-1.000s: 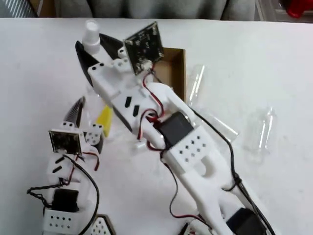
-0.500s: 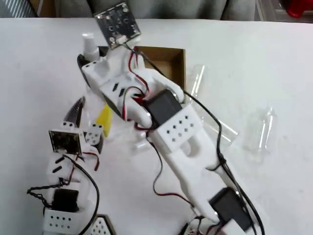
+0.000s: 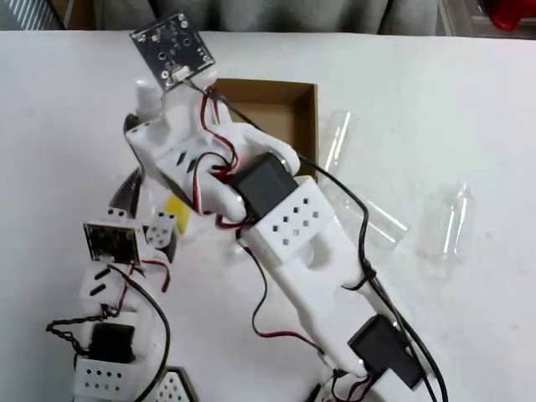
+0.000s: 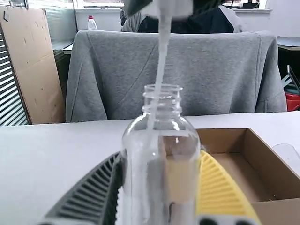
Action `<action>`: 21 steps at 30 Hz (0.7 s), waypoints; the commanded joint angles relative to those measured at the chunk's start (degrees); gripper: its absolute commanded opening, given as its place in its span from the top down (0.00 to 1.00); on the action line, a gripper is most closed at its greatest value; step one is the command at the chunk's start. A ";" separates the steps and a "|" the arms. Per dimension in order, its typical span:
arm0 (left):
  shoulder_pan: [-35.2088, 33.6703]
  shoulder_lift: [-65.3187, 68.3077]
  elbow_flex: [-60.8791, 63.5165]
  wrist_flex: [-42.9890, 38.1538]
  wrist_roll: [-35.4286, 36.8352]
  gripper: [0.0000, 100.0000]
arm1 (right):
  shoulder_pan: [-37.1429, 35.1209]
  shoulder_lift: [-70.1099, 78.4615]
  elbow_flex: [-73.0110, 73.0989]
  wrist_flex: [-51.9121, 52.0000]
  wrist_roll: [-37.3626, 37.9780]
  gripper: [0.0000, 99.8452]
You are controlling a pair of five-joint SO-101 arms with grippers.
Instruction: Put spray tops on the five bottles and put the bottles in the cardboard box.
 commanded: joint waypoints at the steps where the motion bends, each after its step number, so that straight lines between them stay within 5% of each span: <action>1: -0.57 -0.48 -0.09 -0.44 0.44 0.98 | -0.22 -1.01 -3.43 0.48 0.00 0.85; 14: -0.57 -0.48 -0.09 -0.44 0.44 0.98 | 0.13 -1.10 -11.43 6.46 -0.09 0.82; 21: -0.57 -0.48 -0.09 0.53 0.44 0.98 | 3.47 -0.75 -12.66 4.09 -0.09 0.93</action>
